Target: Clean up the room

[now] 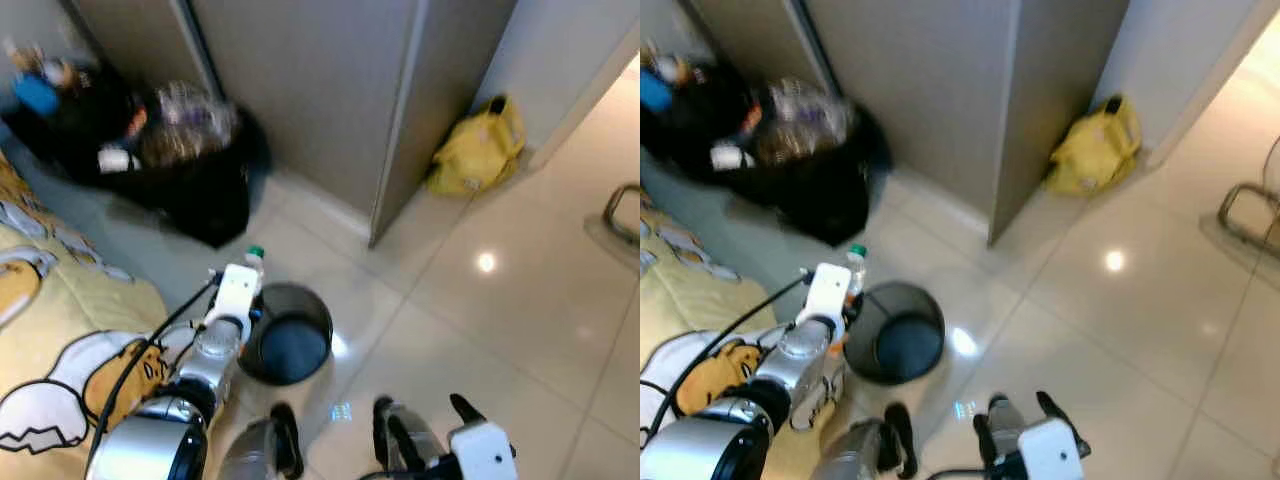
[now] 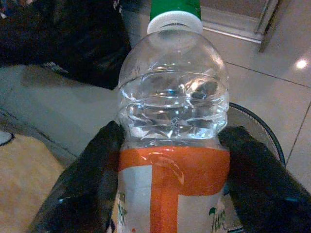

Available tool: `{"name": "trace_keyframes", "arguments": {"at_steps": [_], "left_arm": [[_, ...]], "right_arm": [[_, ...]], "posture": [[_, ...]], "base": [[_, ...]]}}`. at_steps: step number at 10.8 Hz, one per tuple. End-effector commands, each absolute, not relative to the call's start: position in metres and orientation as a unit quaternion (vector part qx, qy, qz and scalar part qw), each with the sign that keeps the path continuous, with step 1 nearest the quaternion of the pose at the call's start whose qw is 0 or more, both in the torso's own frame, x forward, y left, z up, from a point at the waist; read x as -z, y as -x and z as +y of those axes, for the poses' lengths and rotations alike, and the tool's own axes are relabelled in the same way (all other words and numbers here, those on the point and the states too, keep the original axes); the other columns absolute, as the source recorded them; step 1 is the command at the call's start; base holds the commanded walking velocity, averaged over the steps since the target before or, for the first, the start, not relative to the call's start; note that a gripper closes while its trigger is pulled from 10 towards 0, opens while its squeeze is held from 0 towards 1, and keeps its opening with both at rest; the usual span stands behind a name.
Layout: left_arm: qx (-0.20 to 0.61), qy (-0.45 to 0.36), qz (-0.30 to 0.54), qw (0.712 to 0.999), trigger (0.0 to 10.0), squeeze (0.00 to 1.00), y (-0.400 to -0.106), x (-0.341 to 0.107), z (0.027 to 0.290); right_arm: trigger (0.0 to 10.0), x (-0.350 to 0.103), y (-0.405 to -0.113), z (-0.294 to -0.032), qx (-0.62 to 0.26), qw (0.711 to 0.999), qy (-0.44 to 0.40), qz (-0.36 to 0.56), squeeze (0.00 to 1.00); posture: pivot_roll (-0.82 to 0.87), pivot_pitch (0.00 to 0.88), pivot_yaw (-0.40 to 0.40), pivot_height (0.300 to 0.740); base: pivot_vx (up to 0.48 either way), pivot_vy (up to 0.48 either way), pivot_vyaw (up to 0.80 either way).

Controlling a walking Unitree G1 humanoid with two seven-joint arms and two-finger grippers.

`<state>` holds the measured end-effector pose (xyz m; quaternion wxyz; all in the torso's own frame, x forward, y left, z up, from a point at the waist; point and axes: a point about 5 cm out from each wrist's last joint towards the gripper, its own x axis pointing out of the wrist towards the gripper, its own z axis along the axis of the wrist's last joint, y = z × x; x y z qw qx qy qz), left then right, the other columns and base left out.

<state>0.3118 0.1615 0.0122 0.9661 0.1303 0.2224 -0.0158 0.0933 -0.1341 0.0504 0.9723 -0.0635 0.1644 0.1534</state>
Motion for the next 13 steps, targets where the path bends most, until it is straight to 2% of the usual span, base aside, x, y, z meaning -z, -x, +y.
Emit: {"name": "trace_keyframes", "arguments": {"at_steps": [1, 6, 7, 8, 9, 10, 12, 13], "left_arm": [[0.001, -0.129, 0.237, 0.963, 10.0, 1.00, -0.306, -0.006, 0.171], [0.006, -0.068, 0.230, 0.971, 10.0, 1.00, -0.310, -0.012, 0.177], [0.009, -0.058, 0.224, 0.973, 10.0, 0.02, -0.311, -0.013, 0.181], [0.021, -0.059, 0.211, 0.975, 10.0, 0.00, -0.308, -0.014, 0.186], [0.045, -0.048, 0.180, 0.982, 10.0, 0.00, -0.303, -0.015, 0.186], [0.054, -0.038, 0.157, 0.985, 10.0, 0.00, -0.302, -0.017, 0.182], [0.080, -0.012, 0.066, 0.995, 10.0, 0.00, -0.304, -0.040, 0.164], [0.075, 0.005, 0.028, 0.997, 10.0, 0.00, -0.300, -0.055, 0.161]], "right_arm": [[10.0, -0.050, -0.086, -0.131, -0.160, 0.968, 0.059, 0.182, 0.00], [10.0, -0.053, -0.092, -0.129, -0.165, 0.966, 0.062, 0.189, 0.00], [10.0, -0.052, -0.097, -0.129, -0.164, 0.967, 0.062, 0.186, 0.00], [10.0, -0.051, -0.105, -0.128, -0.159, 0.969, 0.058, 0.178, 0.00], [10.0, -0.047, -0.131, -0.131, -0.144, 0.975, 0.049, 0.161, 0.00], [10.0, -0.047, -0.146, -0.136, -0.135, 0.978, 0.042, 0.151, 0.00], [10.0, -0.053, -0.202, -0.152, -0.107, 0.987, 0.037, 0.113, 0.00], [10.0, -0.063, -0.219, -0.160, -0.093, 0.991, 0.036, 0.088, 0.00]], "posture": [[-0.38, 0.369, 0.097, 0.740], [-0.35, 0.362, 0.100, 0.740], [-0.34, 0.354, 0.107, 0.740], [-0.31, 0.320, 0.119, 0.740], [-0.26, 0.251, 0.114, 0.740], [-0.22, 0.213, 0.105, 0.740], [-0.14, 0.077, 0.066, 0.740], [-0.12, 0.045, 0.059, 0.740]], "base": [[0.000, 0.000, 0.00], [0.000, 0.000, 0.00], [0.000, 0.000, 0.00], [0.000, 0.000, 0.00], [0.000, 0.000, 0.00], [0.000, 0.000, 0.00], [0.000, 0.000, 0.00], [0.000, 0.000, 0.00]]}}
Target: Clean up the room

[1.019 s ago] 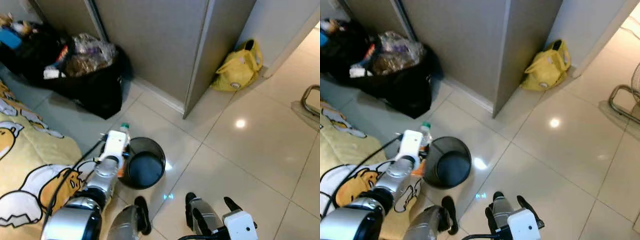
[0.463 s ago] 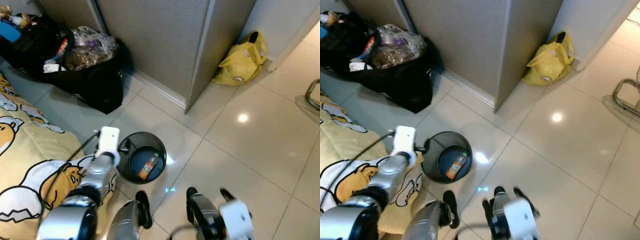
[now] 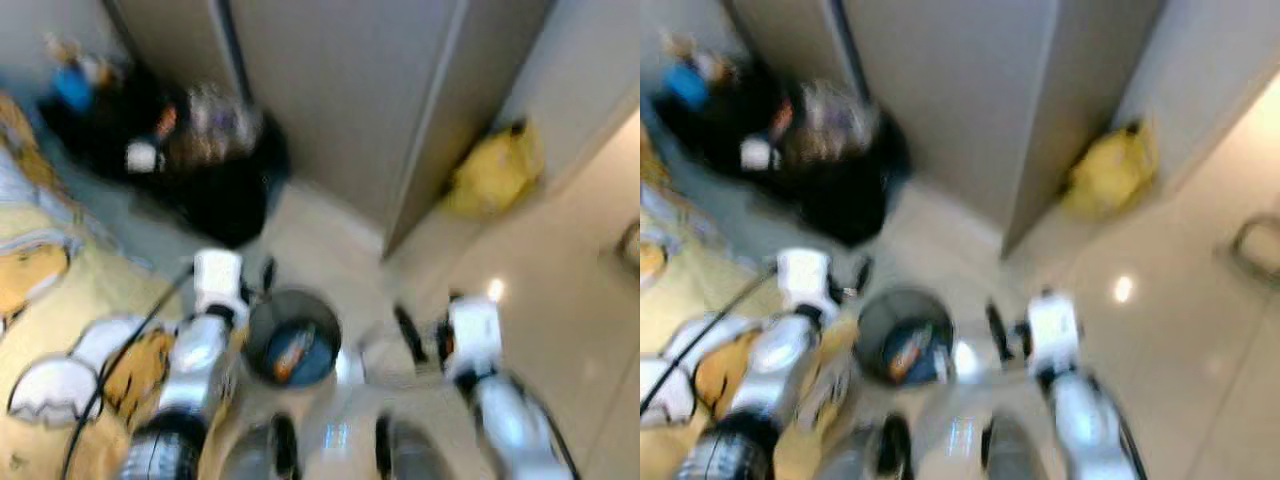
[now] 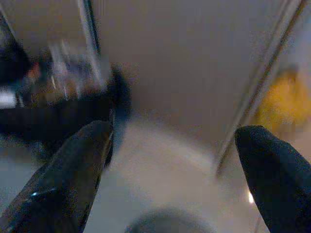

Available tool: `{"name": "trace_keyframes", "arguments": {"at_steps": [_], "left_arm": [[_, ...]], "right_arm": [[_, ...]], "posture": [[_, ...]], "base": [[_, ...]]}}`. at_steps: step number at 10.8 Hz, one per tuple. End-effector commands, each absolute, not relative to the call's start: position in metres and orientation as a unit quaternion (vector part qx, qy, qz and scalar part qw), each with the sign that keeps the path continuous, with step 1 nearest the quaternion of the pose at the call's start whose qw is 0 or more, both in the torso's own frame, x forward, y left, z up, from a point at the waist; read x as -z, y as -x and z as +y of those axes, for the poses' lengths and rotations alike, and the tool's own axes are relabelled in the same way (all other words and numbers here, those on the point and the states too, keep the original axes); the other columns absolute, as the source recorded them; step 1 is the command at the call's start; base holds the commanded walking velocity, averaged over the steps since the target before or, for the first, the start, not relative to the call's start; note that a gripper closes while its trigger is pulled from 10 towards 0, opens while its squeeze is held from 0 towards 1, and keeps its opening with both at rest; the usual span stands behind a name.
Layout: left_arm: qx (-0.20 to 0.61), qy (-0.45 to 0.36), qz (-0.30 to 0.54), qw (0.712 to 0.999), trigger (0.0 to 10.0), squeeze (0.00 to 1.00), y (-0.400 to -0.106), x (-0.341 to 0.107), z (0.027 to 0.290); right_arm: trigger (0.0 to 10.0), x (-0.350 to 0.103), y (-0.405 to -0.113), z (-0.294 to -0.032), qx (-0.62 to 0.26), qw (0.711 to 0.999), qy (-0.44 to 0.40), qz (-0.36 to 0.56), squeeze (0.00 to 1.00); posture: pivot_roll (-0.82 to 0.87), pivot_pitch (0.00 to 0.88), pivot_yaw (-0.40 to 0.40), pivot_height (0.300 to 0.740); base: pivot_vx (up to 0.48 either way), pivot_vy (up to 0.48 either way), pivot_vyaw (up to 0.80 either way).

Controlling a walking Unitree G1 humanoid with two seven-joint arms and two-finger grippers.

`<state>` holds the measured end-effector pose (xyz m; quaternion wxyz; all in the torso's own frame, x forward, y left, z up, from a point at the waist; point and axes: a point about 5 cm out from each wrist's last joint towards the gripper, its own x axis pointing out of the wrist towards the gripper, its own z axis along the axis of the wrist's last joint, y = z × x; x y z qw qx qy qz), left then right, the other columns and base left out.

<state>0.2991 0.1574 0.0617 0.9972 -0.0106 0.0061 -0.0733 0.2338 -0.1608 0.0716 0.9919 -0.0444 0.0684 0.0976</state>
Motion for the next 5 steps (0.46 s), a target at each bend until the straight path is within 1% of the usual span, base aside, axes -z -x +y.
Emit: {"name": "trace_keyframes", "arguments": {"at_steps": [1, 2, 3, 4, 5], "left_arm": [[0.069, 0.016, -0.006, 0.997, 10.0, 0.00, -0.293, -0.067, 0.158], [0.076, 0.000, -0.013, 0.997, 10.0, 0.00, -0.289, -0.066, 0.155], [0.113, -0.018, -0.014, 0.993, 10.0, 0.00, -0.288, -0.063, 0.143], [0.120, 0.004, -0.027, 0.992, 10.0, 0.00, -0.296, -0.073, 0.130], [0.116, 0.012, -0.029, 0.993, 10.0, 0.00, -0.297, -0.080, 0.129]], "right_arm": [[10.0, -0.082, -0.253, -0.178, -0.063, 0.996, 0.038, 0.045, 0.00], [10.0, -0.089, -0.266, -0.182, -0.053, 0.997, 0.044, 0.028, 0.00], [10.0, -0.093, -0.281, -0.184, -0.049, 0.997, 0.062, 0.018, 0.00], [10.0, -0.095, -0.297, -0.186, -0.039, 0.998, 0.035, 0.019, 0.00], [10.0, -0.098, -0.304, -0.181, -0.045, 0.999, 0.024, 0.014, 0.00]], "posture": [[-0.06, 0.000, 0.017, 0.740], [-0.04, 0.000, 0.001, 0.740], [-0.02, 0.000, -0.002, 0.740], [-0.01, 0.000, -0.005, 0.740], [-0.01, 0.000, -0.006, 0.740]], "base": [[0.000, 0.000, 0.00], [0.000, 0.000, 0.00], [0.000, 0.000, 0.00], [0.000, 0.289, 0.00], [0.000, 0.450, 0.71]]}}
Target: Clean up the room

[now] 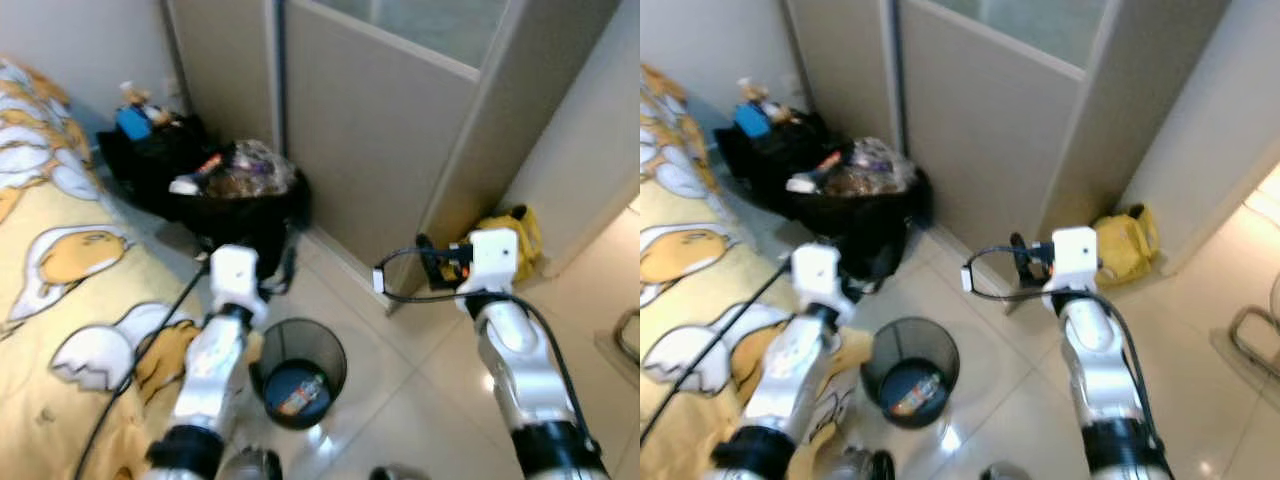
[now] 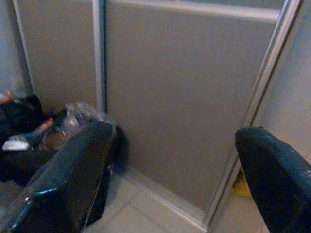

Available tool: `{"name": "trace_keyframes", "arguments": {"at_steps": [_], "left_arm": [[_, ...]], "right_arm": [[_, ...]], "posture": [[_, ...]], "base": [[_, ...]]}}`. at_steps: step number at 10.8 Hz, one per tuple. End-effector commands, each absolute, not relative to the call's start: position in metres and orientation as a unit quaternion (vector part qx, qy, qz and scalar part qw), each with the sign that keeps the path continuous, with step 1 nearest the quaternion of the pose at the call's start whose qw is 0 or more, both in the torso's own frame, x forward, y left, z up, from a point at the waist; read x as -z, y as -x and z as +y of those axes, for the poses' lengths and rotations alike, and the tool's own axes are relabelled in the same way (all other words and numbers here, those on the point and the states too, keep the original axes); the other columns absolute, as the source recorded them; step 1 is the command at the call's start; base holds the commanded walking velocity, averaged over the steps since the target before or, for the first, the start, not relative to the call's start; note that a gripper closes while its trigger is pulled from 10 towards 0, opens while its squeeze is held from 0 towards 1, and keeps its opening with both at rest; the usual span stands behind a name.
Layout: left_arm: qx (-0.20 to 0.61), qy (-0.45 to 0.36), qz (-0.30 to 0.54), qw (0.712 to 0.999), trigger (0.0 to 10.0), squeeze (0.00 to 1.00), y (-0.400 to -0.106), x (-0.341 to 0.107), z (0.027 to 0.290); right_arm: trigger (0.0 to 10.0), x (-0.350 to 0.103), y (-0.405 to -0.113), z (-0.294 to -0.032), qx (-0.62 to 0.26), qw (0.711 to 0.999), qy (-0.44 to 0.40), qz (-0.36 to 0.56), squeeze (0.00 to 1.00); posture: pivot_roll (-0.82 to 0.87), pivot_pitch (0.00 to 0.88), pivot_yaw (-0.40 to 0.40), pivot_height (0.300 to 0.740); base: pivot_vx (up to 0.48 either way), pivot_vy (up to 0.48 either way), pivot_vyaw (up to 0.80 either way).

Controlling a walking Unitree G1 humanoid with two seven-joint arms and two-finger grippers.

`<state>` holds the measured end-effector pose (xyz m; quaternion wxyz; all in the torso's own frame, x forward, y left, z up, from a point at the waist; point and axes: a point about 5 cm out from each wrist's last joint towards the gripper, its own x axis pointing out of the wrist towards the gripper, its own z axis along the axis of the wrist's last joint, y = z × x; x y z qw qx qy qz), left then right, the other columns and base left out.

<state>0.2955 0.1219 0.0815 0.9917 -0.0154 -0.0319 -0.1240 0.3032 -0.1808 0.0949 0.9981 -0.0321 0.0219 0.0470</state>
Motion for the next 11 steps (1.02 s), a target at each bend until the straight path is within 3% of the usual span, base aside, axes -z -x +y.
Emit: {"name": "trace_keyframes", "arguments": {"at_steps": [1, 3, 6, 7, 9, 11], "left_arm": [[0.116, -0.001, -0.026, 0.993, 10.0, 0.00, -0.294, -0.082, 0.129], [0.093, -0.004, -0.013, 0.996, 10.0, 0.00, -0.290, -0.076, 0.137], [0.041, -0.031, 0.007, 0.999, 10.0, 0.00, -0.280, -0.066, 0.157], [0.027, -0.031, 0.020, 0.999, 10.0, 0.25, -0.275, -0.062, 0.161], [0.025, -0.038, 0.009, 0.999, 10.0, 0.00, -0.277, -0.066, 0.159], [0.016, -0.014, 0.018, 1.000, 10.0, 0.00, -0.279, -0.065, 0.160]], "right_arm": [[10.0, -0.095, -0.306, -0.175, -0.052, 0.998, 0.022, 0.016, 0.00], [10.0, -0.063, -0.285, -0.157, -0.076, 0.996, 0.003, 0.053, 0.00], [10.0, -0.051, -0.273, -0.149, -0.086, 0.994, 0.000, 0.061, 0.00], [10.0, -0.050, -0.273, -0.151, -0.085, 0.995, 0.002, 0.059, 0.00], [10.0, -0.049, -0.275, -0.153, -0.086, 0.995, 0.005, 0.058, 0.00], [10.0, -0.049, -0.275, -0.154, -0.084, 0.995, 0.003, 0.058, 0.00]], "posture": [[-0.01, 0.000, -0.002, 0.740], [0.00, 0.000, 0.010, 0.740], [0.00, 0.000, 0.019, 0.740], [0.01, 0.000, 0.016, 0.740], [0.01, 0.000, 0.009, 0.740], [0.00, 0.000, 0.011, 0.740]], "base": [[0.000, 0.446, 0.66], [0.000, 0.000, 0.62], [0.000, 0.000, 0.60], [0.000, -0.480, 0.59], [0.000, -0.240, 0.60], [0.000, 0.229, 0.60]]}}
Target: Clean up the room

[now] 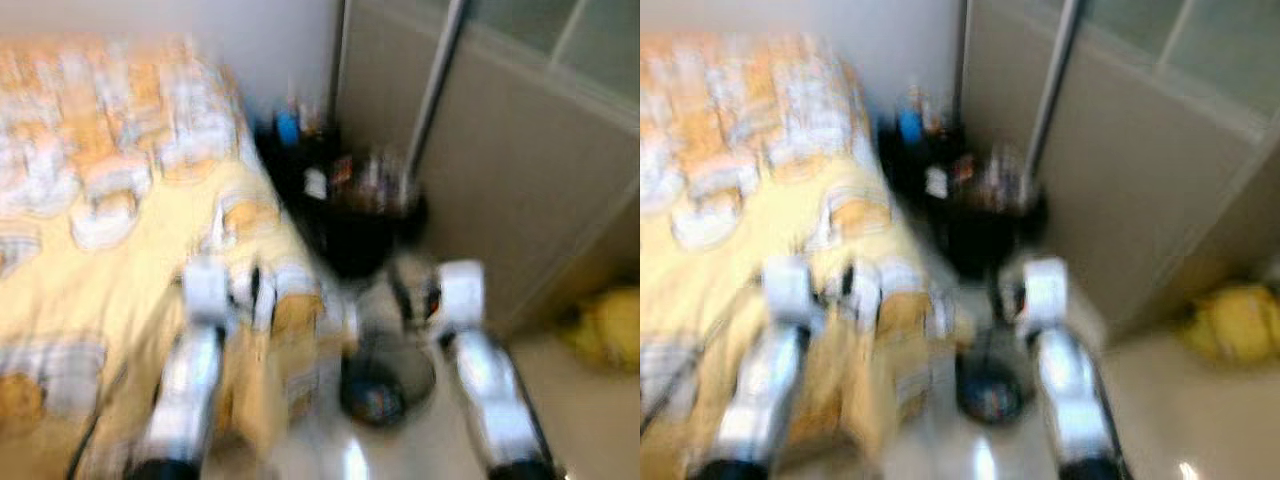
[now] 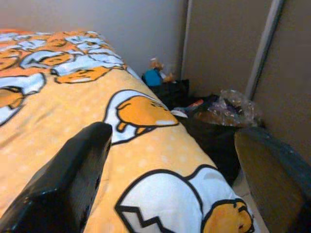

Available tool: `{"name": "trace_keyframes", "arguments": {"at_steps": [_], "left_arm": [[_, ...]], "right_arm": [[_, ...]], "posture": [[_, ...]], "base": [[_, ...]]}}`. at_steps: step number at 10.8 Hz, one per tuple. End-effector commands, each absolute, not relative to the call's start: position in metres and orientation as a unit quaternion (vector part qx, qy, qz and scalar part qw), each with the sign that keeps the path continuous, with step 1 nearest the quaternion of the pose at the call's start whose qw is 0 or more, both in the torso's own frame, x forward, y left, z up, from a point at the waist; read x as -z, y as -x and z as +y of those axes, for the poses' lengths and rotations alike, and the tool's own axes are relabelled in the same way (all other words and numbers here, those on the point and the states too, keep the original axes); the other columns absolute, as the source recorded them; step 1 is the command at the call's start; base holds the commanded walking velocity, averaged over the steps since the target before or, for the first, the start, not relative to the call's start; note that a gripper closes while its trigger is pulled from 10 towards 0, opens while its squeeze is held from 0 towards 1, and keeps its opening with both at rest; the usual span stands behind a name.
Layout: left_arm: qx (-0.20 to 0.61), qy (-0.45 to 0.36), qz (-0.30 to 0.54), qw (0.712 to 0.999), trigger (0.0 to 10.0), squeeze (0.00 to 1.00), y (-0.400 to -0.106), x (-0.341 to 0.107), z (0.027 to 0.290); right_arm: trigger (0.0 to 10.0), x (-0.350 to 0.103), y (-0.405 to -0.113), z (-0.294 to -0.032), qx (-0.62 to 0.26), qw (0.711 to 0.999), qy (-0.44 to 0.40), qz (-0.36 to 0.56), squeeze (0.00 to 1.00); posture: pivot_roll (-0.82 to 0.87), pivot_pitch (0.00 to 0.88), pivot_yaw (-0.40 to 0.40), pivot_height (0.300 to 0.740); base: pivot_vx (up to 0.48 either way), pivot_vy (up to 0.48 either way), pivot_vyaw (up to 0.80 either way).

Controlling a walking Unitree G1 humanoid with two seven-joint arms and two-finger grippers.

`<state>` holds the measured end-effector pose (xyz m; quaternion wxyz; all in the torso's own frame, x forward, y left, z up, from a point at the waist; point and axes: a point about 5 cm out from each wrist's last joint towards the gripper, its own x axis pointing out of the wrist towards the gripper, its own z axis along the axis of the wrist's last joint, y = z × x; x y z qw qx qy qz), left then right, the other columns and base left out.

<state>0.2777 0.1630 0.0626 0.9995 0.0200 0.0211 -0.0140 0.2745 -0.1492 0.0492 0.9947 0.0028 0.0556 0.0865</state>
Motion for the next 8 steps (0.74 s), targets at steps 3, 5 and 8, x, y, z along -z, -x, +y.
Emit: {"name": "trace_keyframes", "arguments": {"at_steps": [3, 5, 8], "left_arm": [[0.005, -0.020, 0.019, 1.000, 10.0, 0.00, -0.274, -0.066, 0.169], [-0.022, 0.009, 0.031, 0.999, 10.0, 0.00, -0.262, -0.063, 0.182], [-0.004, 0.009, 0.041, 0.999, 10.0, 0.00, -0.258, -0.055, 0.156]], "right_arm": [[10.0, -0.039, -0.265, -0.165, -0.061, 0.996, -0.006, 0.065, 0.00], [10.0, -0.049, -0.260, -0.161, -0.087, 0.994, 0.052, 0.033, 0.00], [10.0, -0.046, -0.268, -0.172, -0.101, 0.993, 0.031, 0.061, 0.00]], "posture": [[-0.01, 0.000, 0.037, 0.740], [-0.01, 0.000, 0.035, 0.740], [0.00, 0.000, -0.032, 0.740]], "base": [[0.000, 0.433, 0.55], [0.000, 0.424, 0.47], [-0.169, 0.416, 0.45]]}}
